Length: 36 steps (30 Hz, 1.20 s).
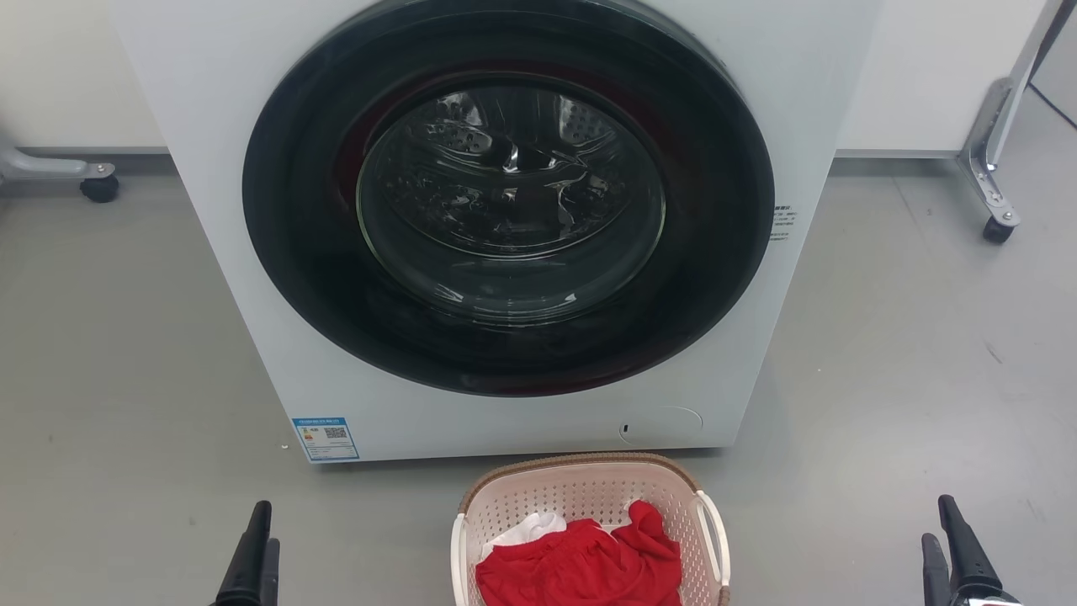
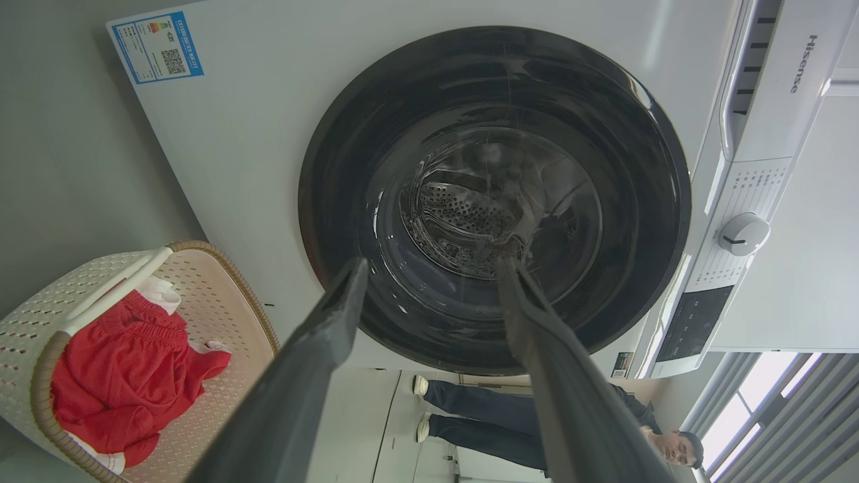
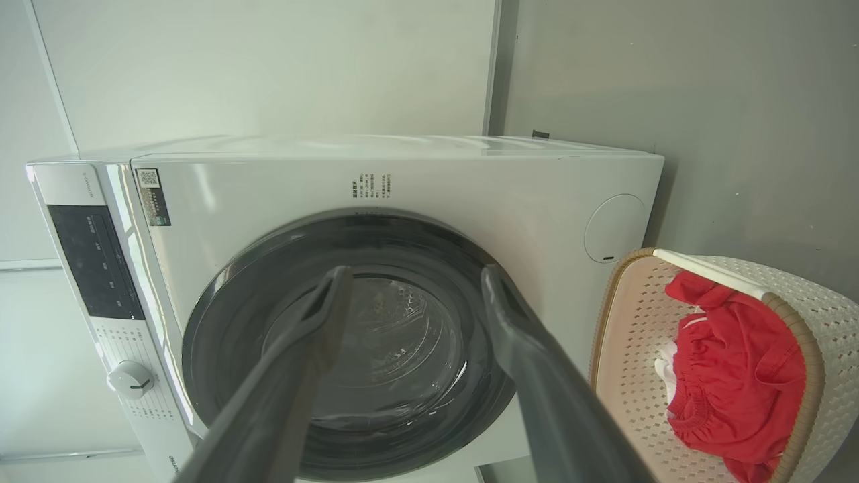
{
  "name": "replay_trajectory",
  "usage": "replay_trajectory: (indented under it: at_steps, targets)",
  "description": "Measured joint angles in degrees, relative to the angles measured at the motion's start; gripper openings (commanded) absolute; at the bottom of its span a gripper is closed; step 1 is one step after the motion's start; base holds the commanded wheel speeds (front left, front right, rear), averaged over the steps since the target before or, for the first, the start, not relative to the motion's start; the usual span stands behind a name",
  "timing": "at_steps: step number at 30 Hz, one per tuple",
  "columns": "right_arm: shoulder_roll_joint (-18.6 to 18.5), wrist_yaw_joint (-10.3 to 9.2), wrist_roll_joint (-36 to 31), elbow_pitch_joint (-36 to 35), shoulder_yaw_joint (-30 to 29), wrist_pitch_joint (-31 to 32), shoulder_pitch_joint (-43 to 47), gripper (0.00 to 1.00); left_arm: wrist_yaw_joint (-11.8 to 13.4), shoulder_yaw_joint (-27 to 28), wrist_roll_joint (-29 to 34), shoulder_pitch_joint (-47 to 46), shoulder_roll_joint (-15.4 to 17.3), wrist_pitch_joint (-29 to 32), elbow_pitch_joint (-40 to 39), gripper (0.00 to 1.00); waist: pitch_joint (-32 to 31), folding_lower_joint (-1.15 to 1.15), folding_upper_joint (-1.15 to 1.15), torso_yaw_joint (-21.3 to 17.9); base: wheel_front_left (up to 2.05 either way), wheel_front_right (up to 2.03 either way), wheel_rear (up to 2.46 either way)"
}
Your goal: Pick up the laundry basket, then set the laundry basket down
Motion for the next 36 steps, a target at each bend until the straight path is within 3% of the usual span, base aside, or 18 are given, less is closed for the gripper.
replay_trajectory:
  at_steps: [12, 23, 36]
  targets:
    - [-1.49, 0.0, -6.44, -0.58, 2.56, -2.46, -0.22, 1.0, -0.01, -2.45, 4.88, -1.34, 0.52, -2.42, 0.05, 1.0, 0.08, 0.0, 0.0, 0.04, 0.0, 0.0, 0.0]
    - [-3.66, -0.22, -16.0, -1.09, 5.52, -5.04, -1.32, 1.0, 1.51, -4.23, 16.88, -2.96, 1.15, -4.83, -0.74, 1.0, -0.01, 0.0, 0.0, 0.29, 0.0, 0.0, 0.0]
    - [-6.78, -2.79, -30.96, -1.8, 10.87, -7.88, -1.74, 1.0, 3.65, -8.64, 31.88, -3.6, 2.75, -7.69, -2.56, 1.0, -0.17, 0.0, 0.0, 0.35, 0.0, 0.0, 0.0]
